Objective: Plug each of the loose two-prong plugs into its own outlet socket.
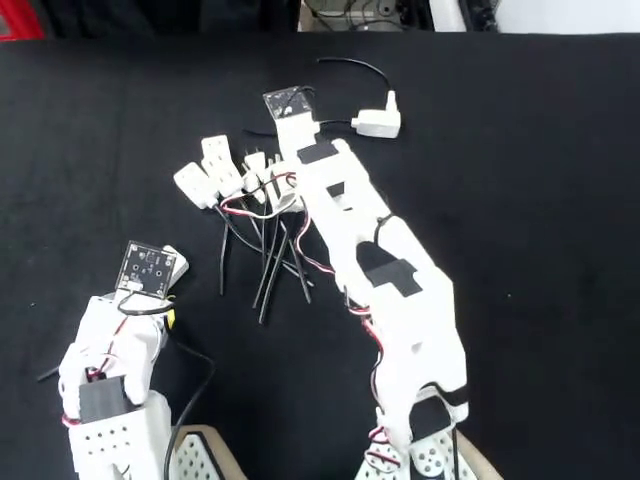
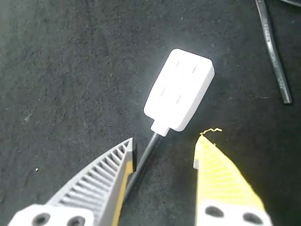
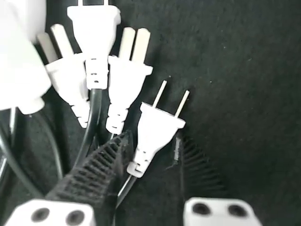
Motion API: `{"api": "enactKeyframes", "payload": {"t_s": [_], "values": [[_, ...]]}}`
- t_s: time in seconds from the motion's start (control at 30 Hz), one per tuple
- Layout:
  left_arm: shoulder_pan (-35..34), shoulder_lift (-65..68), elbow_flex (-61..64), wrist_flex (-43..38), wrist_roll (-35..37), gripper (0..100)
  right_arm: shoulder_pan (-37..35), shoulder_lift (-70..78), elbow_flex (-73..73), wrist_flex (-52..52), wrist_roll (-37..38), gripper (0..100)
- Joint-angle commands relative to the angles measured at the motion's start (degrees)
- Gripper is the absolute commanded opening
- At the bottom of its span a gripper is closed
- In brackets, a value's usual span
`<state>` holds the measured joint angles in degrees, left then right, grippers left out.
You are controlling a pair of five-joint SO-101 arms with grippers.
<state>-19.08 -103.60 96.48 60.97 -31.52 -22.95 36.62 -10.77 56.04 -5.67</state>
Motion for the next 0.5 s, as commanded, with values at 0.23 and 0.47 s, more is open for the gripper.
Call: {"api": "enactKeyframes", "payload": {"t_s": [0.23,0.47], "values": [[0.75,-0.53,0.84,0.35,-0.26,21,-0.18,-3.74,-6.02,15.56,0.53,1.2],[0.84,-0.53,0.84,0.35,-0.26,21,0.79,-19.91,-3.65,22.33,17.93,1.1]]}}
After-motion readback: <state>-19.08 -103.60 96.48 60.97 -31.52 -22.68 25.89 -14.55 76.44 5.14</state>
